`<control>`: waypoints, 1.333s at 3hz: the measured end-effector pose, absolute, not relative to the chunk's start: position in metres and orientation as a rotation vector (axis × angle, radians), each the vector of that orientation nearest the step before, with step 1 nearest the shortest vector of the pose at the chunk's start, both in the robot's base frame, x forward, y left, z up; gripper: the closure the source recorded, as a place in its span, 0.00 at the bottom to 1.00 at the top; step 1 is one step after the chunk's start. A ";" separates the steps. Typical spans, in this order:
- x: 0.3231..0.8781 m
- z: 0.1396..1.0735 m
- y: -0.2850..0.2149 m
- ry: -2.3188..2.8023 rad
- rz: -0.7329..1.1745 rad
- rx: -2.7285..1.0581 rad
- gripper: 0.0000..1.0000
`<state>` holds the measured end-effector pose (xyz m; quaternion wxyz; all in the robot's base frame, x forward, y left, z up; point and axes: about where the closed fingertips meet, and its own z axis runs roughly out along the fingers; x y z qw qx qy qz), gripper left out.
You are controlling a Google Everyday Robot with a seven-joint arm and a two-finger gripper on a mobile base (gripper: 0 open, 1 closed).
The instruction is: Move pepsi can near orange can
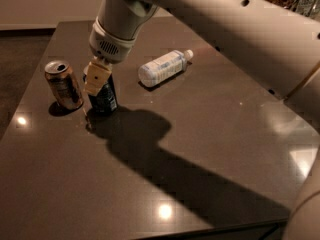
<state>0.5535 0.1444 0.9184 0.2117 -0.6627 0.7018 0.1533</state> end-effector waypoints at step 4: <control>0.559 0.909 0.161 1.962 0.415 -1.804 0.00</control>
Offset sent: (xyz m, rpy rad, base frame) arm 0.0082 0.0178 -0.0037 0.0169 -0.0018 -0.0299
